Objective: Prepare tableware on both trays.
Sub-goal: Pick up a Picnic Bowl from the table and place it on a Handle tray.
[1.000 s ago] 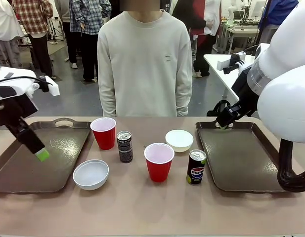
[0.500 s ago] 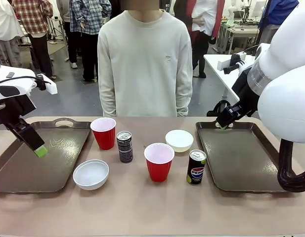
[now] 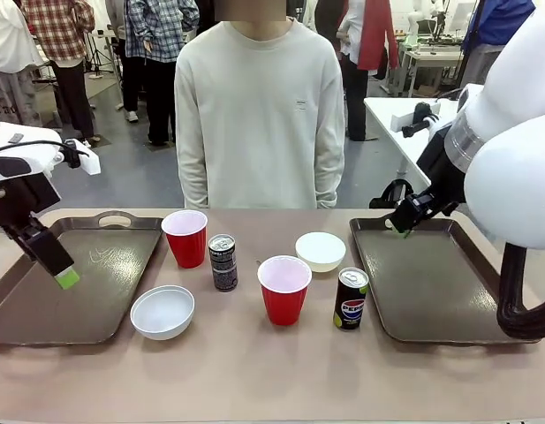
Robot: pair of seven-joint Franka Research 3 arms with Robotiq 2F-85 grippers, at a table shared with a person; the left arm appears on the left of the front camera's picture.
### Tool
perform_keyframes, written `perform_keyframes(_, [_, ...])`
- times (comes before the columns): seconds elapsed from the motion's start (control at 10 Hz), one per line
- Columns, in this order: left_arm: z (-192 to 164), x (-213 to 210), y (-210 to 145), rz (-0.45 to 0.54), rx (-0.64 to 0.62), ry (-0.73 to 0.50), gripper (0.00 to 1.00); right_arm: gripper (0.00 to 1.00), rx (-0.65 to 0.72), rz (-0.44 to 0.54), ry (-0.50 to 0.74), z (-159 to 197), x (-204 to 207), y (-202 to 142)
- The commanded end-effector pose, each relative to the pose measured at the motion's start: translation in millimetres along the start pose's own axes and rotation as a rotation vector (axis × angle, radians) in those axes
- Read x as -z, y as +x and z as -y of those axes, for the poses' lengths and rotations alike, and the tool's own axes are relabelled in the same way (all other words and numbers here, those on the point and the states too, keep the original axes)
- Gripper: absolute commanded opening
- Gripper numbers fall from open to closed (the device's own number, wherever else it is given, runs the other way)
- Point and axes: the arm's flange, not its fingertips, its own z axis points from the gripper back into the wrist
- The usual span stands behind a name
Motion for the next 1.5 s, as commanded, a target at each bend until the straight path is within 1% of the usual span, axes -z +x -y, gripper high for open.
perform_keyframes(0.0, [11,16,-24,-0.076,0.079,-0.097,1.00,1.00,0.067,-0.261,0.166,6,48,-73])
perform_keyframes(0.1, [21,27,-31,-0.116,0.124,-0.135,1.00,1.00,0.107,-0.347,0.231,8,53,-103])
perform_keyframes(0.2, [29,26,-40,-0.134,0.155,-0.169,1.00,1.00,0.106,-0.362,0.269,4,47,-118])
perform_keyframes(0.3, [26,20,-48,-0.074,0.169,-0.275,1.00,1.00,0.080,-0.268,0.459,10,25,-134])
perform_keyframes(0.4, [-5,2,-50,0.160,0.083,-0.479,1.00,1.00,0.140,-0.042,0.603,39,4,-136])
perform_keyframes(0.5, [-39,-10,-51,0.334,0.018,-0.644,1.00,1.00,0.213,0.142,0.712,66,-4,-136])
perform_keyframes(0.6, [-68,-9,-58,0.477,-0.075,-0.792,1.00,1.00,0.329,0.290,0.827,100,-1,-146])
perform_keyframes(0.7, [-89,-5,-69,0.535,-0.146,-0.903,1.00,1.00,0.435,0.341,0.895,127,9,-159])
perform_keyframes(0.8, [-105,-2,-79,0.551,-0.231,-0.948,1.00,1.00,0.516,0.340,0.934,142,12,-171])
perform_keyframes(0.9, [-122,-4,-92,0.599,-0.310,-0.956,1.00,1.00,0.553,0.308,0.935,152,14,-182])
perform_keyframes(1.0, [-136,-9,-105,0.648,-0.366,-0.939,1.00,1.00,0.583,0.269,0.938,159,17,-189])
perform_keyframes(1.2, [-154,-17,-127,0.714,-0.480,-0.853,1.00,1.00,0.610,0.240,0.913,162,19,-192])
perform_keyframes(1.3, [-155,-23,-133,0.714,-0.510,-0.811,1.00,1.00,0.620,0.243,0.897,159,18,-190])
perform_keyframes(1.4, [-156,-22,-132,0.693,-0.522,-0.776,1.00,1.00,0.612,0.261,0.852,159,17,-187])
